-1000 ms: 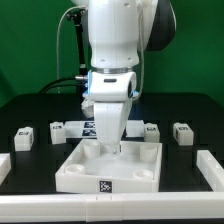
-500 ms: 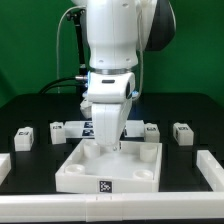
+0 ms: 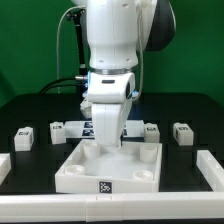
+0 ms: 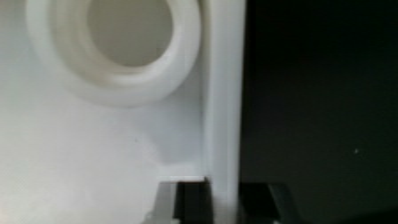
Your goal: Assemble one leg
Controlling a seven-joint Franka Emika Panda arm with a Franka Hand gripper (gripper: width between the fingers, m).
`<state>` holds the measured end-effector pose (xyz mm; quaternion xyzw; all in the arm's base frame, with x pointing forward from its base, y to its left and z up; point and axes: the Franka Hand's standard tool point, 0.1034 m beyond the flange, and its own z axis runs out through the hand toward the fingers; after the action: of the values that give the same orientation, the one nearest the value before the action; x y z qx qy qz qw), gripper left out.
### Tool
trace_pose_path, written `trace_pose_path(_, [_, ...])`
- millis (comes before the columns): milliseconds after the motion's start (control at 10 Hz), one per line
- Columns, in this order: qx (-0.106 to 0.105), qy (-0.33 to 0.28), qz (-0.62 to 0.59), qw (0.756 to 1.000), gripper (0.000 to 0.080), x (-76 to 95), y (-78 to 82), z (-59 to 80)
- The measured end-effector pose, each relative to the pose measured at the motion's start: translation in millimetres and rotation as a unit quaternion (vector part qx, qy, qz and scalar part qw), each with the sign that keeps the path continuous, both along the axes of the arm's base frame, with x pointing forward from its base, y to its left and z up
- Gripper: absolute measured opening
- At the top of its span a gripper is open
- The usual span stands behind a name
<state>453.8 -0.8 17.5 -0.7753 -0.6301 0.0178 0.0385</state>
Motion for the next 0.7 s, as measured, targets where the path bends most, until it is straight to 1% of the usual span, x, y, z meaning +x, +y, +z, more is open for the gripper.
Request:
trace_pose_path(500, [0.000, 0.000, 0.000, 1.000, 0.0057, 0.0, 0.0, 0.0])
trace_pose_path(700, [-0.001, -0.004, 0.031, 1.000, 0.0057, 3.4, 2.0, 1.2])
